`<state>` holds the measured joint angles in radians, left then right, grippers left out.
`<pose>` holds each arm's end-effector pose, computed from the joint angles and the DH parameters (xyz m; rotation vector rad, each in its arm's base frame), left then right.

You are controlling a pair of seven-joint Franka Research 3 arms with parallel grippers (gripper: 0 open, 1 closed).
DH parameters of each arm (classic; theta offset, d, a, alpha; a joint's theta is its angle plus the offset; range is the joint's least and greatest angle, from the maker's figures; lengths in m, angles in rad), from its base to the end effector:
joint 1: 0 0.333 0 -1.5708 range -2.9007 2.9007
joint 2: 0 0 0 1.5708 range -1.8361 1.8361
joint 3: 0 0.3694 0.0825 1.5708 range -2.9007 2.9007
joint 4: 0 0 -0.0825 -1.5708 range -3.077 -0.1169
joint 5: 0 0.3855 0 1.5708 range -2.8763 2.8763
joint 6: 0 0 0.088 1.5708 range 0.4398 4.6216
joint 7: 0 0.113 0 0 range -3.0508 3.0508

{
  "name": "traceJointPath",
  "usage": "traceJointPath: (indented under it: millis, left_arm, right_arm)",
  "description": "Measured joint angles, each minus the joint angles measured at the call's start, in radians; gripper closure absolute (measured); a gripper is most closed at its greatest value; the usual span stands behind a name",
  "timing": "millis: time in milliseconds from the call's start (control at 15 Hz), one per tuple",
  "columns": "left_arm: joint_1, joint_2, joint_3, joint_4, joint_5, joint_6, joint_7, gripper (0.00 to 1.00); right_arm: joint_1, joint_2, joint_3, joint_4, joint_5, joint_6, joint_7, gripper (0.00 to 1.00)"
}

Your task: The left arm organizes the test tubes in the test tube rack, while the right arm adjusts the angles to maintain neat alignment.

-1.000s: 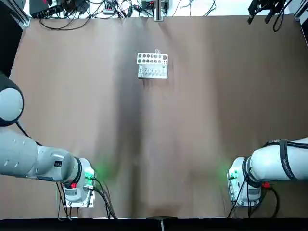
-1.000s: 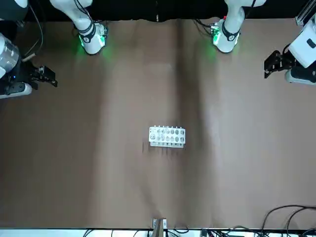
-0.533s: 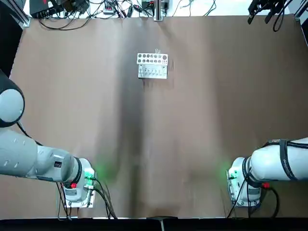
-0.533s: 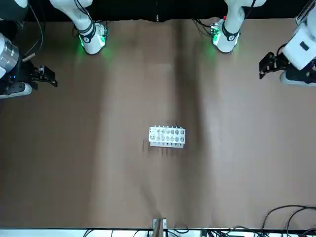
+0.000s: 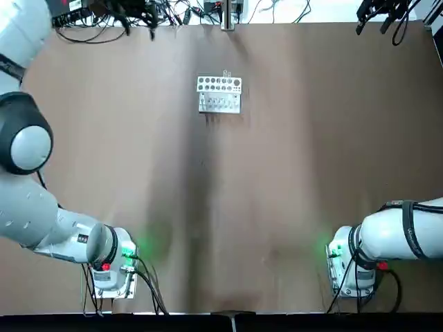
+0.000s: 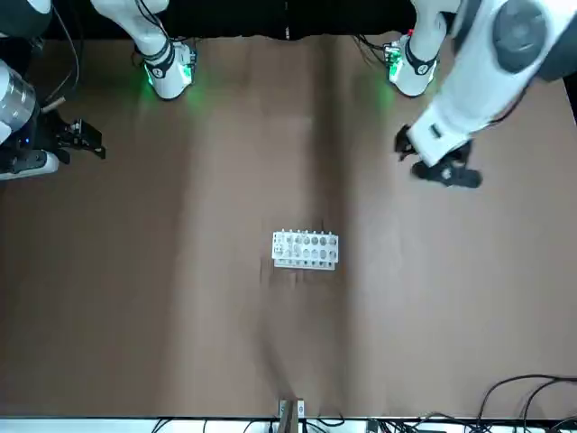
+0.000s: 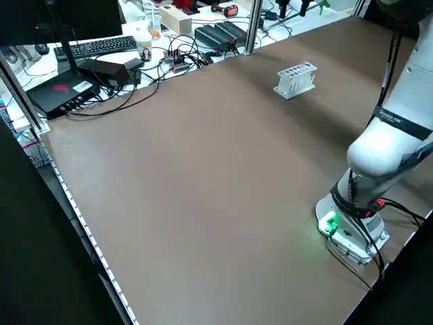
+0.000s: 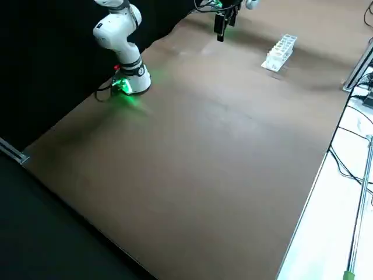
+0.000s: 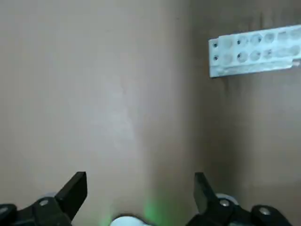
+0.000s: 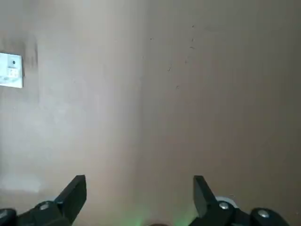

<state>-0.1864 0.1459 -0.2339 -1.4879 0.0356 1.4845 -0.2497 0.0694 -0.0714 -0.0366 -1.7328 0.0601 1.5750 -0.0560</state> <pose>0.5489 -0.2284 0.6218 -3.0737 0.2622 0.2112 0.5248 0.0233 0.6346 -3.0723 -0.1324 0.1319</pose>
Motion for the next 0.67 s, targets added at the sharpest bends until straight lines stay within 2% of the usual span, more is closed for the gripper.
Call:
traceJointPath:
  millis: [333, 667]
  left_arm:
    - [-0.152, 0.096, -0.004, -0.001, 0.0, 0.107, -0.204, 0.0]
    - [-0.195, 0.156, -0.004, 0.0, 0.0, 0.153, -0.309, 0.0]
  right_arm:
    - [0.0, 0.0, 0.0, 0.0, 0.0, 0.0, 0.0, 0.0]
    - [0.0, 0.0, 0.0, 0.0, 0.0, 0.0, 0.0, 0.0]
